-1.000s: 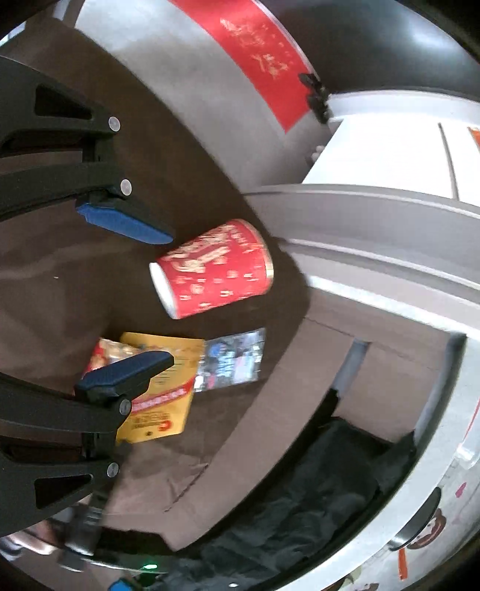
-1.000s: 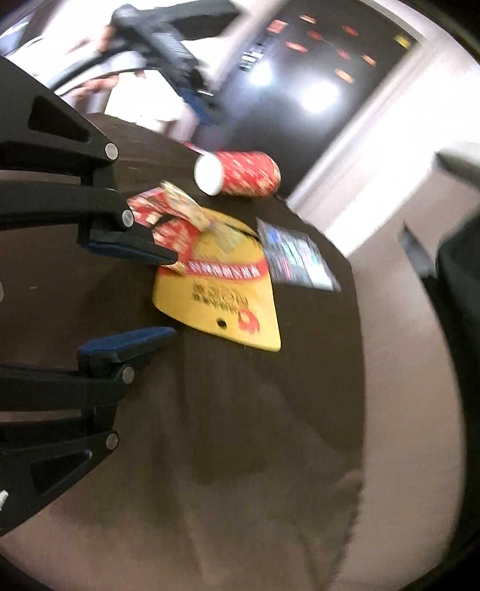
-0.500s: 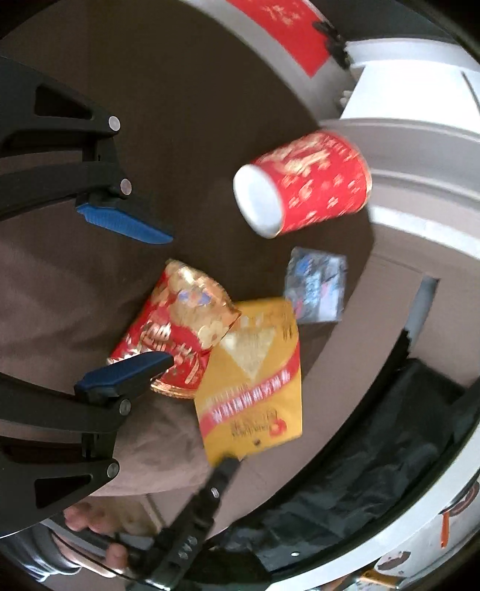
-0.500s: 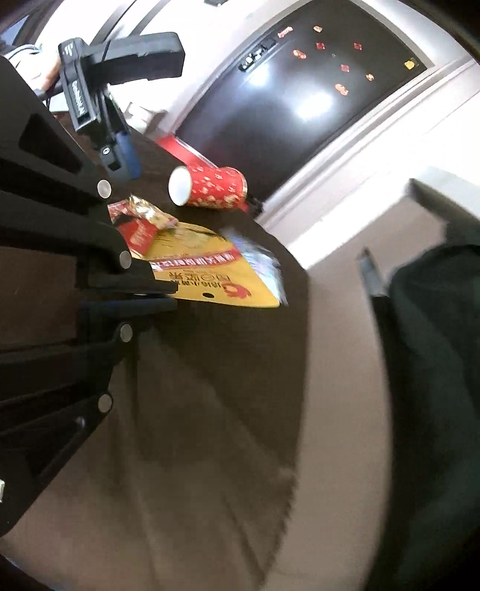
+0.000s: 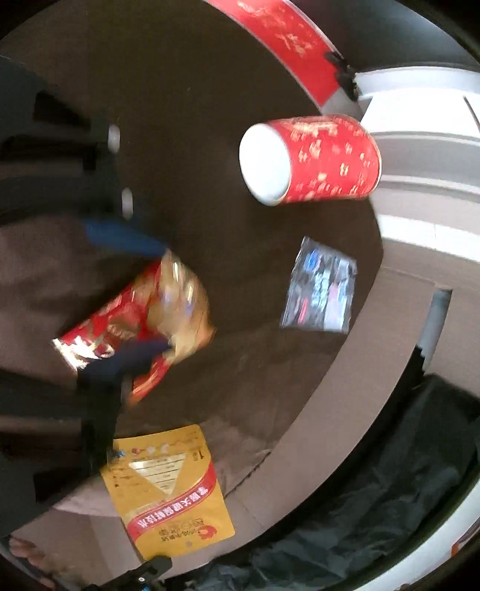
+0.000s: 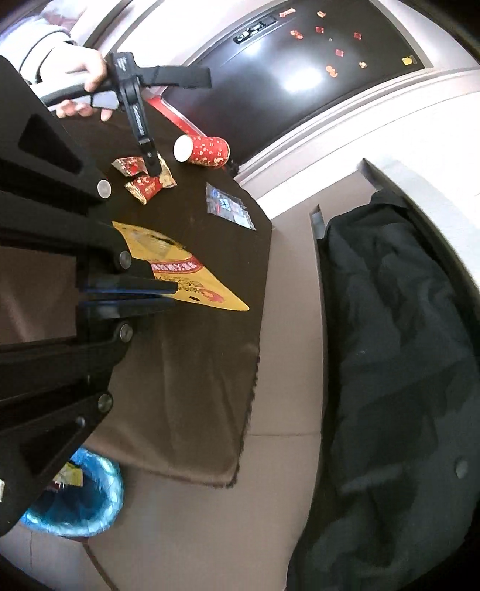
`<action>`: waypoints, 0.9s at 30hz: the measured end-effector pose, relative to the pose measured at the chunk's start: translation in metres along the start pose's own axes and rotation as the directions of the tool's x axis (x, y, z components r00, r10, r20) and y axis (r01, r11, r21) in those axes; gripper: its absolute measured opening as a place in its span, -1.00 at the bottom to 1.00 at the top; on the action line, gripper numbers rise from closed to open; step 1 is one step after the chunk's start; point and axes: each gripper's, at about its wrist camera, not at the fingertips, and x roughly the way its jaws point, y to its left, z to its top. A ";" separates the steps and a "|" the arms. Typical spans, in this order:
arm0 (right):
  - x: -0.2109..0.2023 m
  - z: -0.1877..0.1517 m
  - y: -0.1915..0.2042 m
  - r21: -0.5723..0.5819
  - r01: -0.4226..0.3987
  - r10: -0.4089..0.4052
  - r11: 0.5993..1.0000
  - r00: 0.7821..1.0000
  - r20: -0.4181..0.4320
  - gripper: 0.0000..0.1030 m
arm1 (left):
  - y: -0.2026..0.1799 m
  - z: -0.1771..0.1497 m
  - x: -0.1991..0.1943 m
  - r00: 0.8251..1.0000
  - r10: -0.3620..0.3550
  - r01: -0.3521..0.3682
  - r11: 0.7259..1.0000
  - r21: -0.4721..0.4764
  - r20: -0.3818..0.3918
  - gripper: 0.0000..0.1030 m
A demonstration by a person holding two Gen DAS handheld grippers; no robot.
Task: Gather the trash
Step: 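Grasp the yellow snack packet with the right tool while the left tool grasps the red-gold wrapper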
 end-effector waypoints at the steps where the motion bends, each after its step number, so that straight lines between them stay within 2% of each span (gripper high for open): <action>1: -0.002 0.001 0.000 -0.001 -0.001 0.001 1.000 1.000 0.005 -0.95 | -0.003 -0.001 -0.002 1.000 -0.005 0.005 1.000 -0.002 0.007 -0.57; 6: -0.032 0.000 -0.004 -0.025 0.005 -0.004 1.000 0.999 0.046 -0.95 | -0.036 -0.002 -0.029 0.995 -0.042 0.036 0.996 0.077 0.086 -0.79; 11: -0.070 0.003 -0.017 -0.018 0.016 -0.014 1.000 0.994 0.110 -0.95 | -0.080 0.001 -0.065 0.985 -0.062 0.031 0.981 0.190 0.161 -0.81; 17: -0.099 0.004 -0.016 -0.040 0.009 -0.003 0.999 0.989 0.151 -0.97 | -0.099 0.003 -0.087 0.979 -0.087 0.045 0.974 0.222 0.185 -0.81; 20: -0.099 0.001 -0.019 -0.037 0.002 0.003 0.999 0.991 0.135 -0.93 | -0.098 0.002 -0.090 0.979 -0.090 0.050 0.975 0.217 0.181 -0.81; 22: -0.091 -0.003 -0.030 0.005 -0.040 0.039 0.999 0.995 0.090 -0.86 | -0.096 0.000 -0.087 0.981 -0.094 0.057 0.976 0.212 0.172 -0.81; 24: -0.079 -0.011 -0.044 0.056 -0.050 0.048 0.997 0.999 0.023 -0.59 | -0.094 -0.004 -0.080 0.983 -0.099 0.065 0.975 0.212 0.157 -0.81; 27: -0.057 -0.027 -0.059 0.080 -0.011 0.015 0.997 0.999 -0.046 -0.47 | -0.095 -0.010 -0.064 0.986 -0.112 0.083 0.972 0.219 0.124 -0.81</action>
